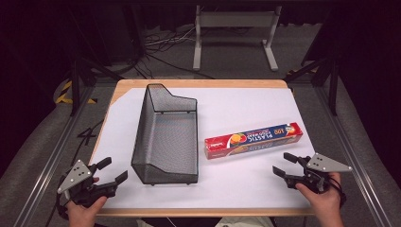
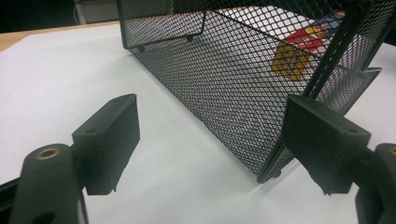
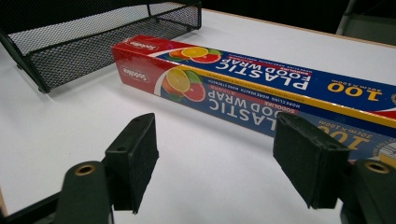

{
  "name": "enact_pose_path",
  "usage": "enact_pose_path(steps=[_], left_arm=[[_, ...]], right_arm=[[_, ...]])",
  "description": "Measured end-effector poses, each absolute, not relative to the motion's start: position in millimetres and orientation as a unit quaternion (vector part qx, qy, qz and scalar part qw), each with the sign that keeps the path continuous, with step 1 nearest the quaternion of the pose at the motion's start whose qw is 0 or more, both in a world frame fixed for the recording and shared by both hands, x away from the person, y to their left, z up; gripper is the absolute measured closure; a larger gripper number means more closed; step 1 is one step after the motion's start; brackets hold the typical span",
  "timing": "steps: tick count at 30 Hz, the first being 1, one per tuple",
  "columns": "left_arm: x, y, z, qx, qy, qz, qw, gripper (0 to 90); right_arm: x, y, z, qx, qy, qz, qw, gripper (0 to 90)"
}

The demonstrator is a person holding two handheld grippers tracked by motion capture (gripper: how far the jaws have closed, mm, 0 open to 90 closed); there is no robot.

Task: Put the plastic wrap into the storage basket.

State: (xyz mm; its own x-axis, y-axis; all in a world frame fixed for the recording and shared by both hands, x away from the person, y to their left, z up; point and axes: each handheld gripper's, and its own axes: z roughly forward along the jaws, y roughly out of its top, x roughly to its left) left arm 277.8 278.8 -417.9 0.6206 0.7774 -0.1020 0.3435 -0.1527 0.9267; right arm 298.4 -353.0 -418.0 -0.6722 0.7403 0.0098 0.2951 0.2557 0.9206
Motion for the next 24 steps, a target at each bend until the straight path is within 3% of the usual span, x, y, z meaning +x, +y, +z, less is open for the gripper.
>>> enact_pose_path(steps=[4, 10, 16, 22, 24], left_arm=[[277.7, 276.9, -417.6, 0.734, 0.381, 0.207, 0.523, 20.3], [279.0, 276.1, -417.8, 0.734, 0.383, 0.205, 0.522, 20.3], [279.2, 273.1, -417.8, 0.739, 0.381, 0.21, 0.515, 20.3], [278.9, 269.5, -418.4, 0.746, 0.376, 0.214, 0.507, 20.4], [278.8, 269.2, -418.6, 0.748, 0.374, 0.212, 0.506, 20.4]], right_arm=[[298.7, -352.8, -417.7, 0.338, 0.764, 0.506, 0.215, 32.8], [299.1, -351.3, -414.1, 0.33, 0.772, 0.502, 0.209, 40.9], [304.6, -347.9, -403.2, 0.321, 0.782, 0.5, 0.186, 58.9], [307.7, -342.7, -387.8, 0.318, 0.805, 0.47, 0.17, 88.7], [309.7, -341.6, -383.6, 0.317, 0.809, 0.468, 0.164, 90.0]])
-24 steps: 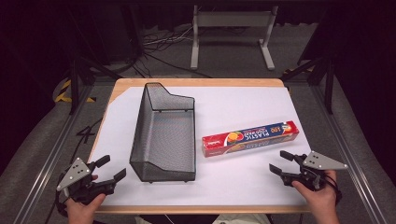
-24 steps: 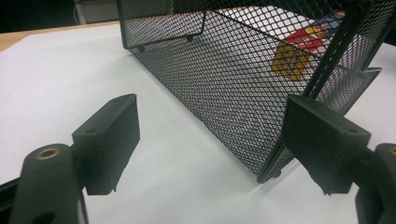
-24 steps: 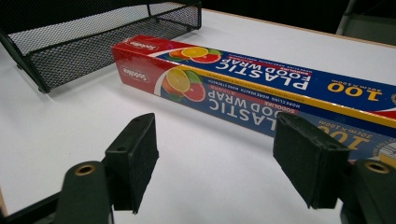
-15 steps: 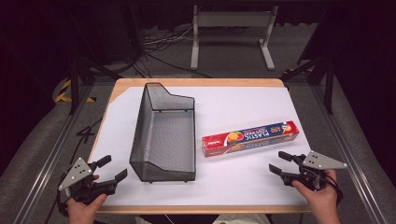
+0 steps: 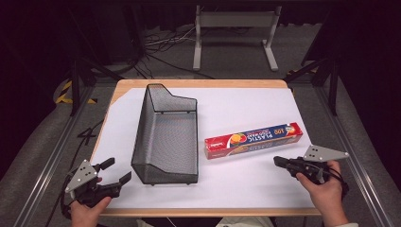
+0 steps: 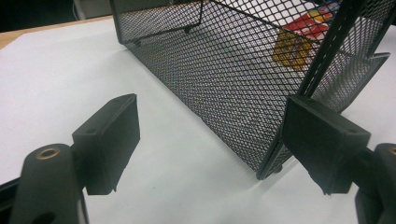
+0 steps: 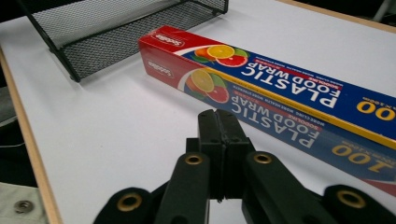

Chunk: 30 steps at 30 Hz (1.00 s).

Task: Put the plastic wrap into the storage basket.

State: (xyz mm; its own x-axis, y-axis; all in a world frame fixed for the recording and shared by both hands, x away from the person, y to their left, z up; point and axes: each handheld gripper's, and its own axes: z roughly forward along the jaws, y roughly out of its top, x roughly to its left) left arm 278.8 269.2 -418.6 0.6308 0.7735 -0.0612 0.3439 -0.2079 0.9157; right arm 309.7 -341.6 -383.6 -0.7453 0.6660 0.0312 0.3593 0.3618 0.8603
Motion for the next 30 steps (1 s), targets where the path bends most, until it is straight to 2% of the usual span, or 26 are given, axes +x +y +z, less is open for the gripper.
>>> enact_pose_path(steps=[20, 30], left_arm=[[280.5, 270.2, -420.9, 0.74, 0.396, 0.222, 0.497, 20.4], [281.2, 270.5, -422.2, 0.742, 0.395, 0.219, 0.496, 20.3]], right_arm=[[353.2, -330.2, -324.0, 0.33, 0.83, 0.426, 0.142, 90.0], [375.5, -328.1, -303.7, 0.332, 0.835, 0.411, 0.157, 90.0]])
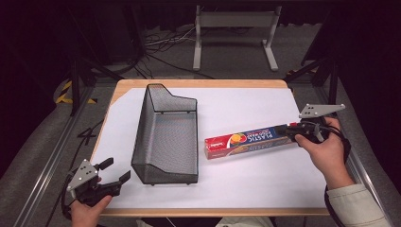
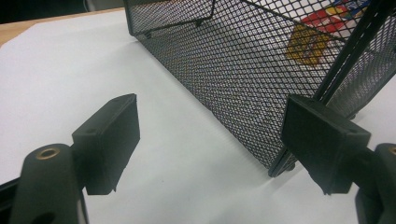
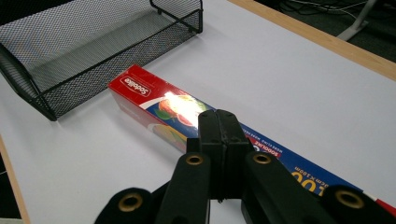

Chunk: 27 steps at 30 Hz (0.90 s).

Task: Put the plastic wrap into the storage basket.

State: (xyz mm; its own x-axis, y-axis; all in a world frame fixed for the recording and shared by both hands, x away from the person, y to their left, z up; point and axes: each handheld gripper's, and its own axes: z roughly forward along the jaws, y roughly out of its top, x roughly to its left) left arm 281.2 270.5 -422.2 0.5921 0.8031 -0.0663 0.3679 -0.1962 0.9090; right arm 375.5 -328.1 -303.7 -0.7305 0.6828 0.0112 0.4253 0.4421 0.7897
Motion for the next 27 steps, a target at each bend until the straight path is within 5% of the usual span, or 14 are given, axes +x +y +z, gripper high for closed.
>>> enact_pose_path(steps=[27], left_arm=[[283.5, 271.4, -426.8, 0.744, 0.4, 0.214, 0.491, 20.3]], right_arm=[[464.5, -328.8, -334.9, 0.408, 0.833, 0.336, 0.163, 90.0]])
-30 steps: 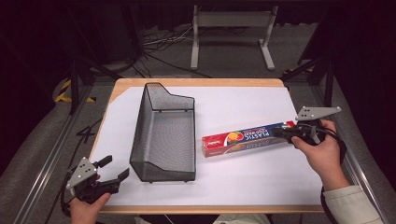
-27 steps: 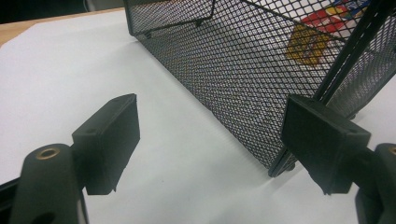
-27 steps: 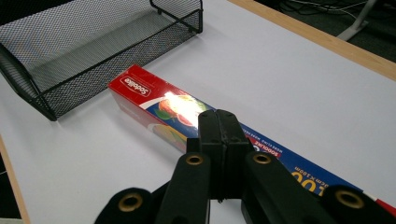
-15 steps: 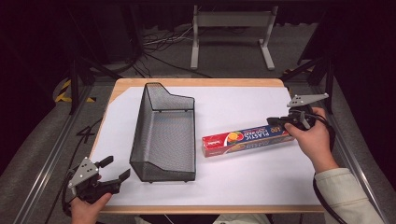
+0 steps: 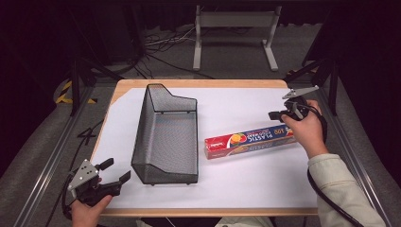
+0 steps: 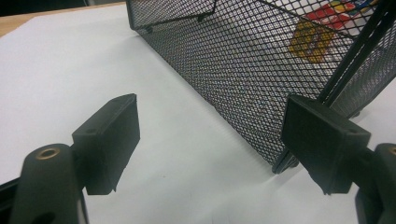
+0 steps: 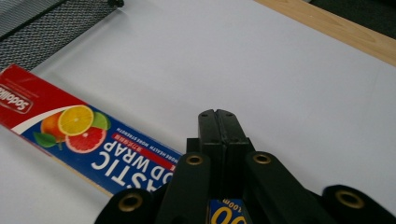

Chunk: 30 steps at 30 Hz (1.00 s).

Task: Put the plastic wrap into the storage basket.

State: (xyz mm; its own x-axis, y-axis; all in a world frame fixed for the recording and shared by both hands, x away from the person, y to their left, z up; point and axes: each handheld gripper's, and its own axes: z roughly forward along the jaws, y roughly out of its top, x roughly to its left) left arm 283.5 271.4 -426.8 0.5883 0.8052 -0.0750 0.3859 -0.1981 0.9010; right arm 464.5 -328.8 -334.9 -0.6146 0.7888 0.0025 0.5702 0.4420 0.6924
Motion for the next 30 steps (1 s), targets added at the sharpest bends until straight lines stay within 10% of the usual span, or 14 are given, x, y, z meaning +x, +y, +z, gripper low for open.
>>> enact_pose_path(steps=[30], left_arm=[[284.4, 268.7, -428.0, 0.75, 0.396, 0.209, 0.487, 20.7]], right_arm=[[505.4, -328.4, -387.3, 0.469, 0.84, 0.241, 0.126, 90.0]])
